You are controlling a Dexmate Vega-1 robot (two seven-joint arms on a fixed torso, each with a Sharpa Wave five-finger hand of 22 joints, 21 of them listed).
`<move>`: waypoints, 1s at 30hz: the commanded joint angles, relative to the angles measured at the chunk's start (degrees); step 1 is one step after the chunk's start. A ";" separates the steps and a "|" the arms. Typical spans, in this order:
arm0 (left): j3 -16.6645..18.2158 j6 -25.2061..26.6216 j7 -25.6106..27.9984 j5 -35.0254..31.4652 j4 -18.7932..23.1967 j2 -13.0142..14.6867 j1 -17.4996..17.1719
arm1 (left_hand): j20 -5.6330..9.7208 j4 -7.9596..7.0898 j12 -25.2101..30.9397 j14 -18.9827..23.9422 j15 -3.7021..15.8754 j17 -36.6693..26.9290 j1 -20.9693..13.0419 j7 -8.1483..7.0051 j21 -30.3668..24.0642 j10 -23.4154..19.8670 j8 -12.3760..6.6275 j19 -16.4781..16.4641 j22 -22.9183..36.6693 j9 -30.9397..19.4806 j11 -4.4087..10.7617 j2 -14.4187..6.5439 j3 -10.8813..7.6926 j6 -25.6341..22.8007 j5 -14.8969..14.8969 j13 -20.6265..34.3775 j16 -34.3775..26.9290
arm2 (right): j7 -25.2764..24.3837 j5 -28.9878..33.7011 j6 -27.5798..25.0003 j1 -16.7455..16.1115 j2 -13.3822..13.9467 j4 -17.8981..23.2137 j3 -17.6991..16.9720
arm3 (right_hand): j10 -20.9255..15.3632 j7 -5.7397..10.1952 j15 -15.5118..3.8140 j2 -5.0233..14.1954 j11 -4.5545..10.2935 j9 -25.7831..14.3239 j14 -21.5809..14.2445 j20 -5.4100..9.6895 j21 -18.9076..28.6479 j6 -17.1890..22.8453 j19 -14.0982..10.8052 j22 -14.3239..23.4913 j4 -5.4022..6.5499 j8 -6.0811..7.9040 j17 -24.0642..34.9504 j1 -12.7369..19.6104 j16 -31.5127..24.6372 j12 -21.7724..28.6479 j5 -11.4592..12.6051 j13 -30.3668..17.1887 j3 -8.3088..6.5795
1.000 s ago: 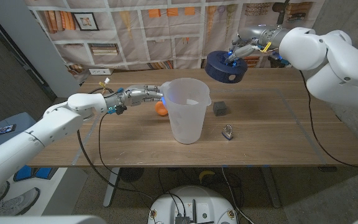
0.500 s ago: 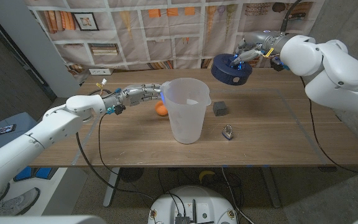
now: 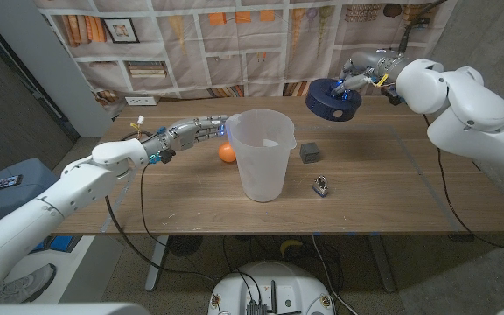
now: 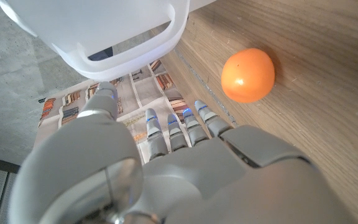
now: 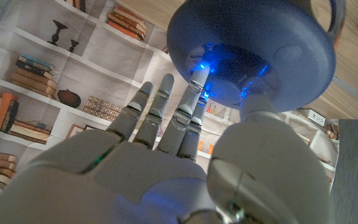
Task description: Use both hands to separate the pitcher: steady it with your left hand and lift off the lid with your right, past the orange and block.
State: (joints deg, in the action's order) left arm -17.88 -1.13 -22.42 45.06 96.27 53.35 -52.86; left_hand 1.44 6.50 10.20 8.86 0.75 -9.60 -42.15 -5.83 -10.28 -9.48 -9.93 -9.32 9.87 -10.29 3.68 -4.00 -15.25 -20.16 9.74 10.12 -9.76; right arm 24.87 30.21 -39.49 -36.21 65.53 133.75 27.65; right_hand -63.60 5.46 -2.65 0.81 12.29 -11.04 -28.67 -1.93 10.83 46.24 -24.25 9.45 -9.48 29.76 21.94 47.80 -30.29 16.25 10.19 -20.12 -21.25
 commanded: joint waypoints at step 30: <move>7.17 -6.78 15.46 3.09 2.29 -6.60 -12.16 | 1.79 -5.74 0.33 -8.02 -0.65 -0.27 14.70 -0.10 -0.18 6.58 0.16 4.73 -0.12 0.28 0.02 -3.77 3.11 9.07 1.55 -0.13 -0.13 | -4.75 5.89 3.52 -1.29 -4.71 -12.80 4.78 | -0.78 7.10 -8.60 5.59 0.38 -1.58 -1.20 0.72 0.34 7.58 -0.51 0.26 0.25 1.32 0.31 5.60 -0.04 -0.23 0.27 -0.62 -0.15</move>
State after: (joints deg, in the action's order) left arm -12.36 -6.34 -11.91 48.78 98.22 49.51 -61.78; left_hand 2.07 1.11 10.20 1.11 0.31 -9.75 -28.12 -6.35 -10.28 -2.73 -9.70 -4.60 9.58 -9.86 3.68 -7.76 -12.27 -11.25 10.85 9.86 -9.75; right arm 21.93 33.81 -36.24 -37.18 62.47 124.03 30.89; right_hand -63.61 5.46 -2.97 0.78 12.29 -11.04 -29.41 -1.53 10.83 46.24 -24.66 9.45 -9.56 29.76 21.92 47.83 -30.29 16.11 9.98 -20.63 -21.16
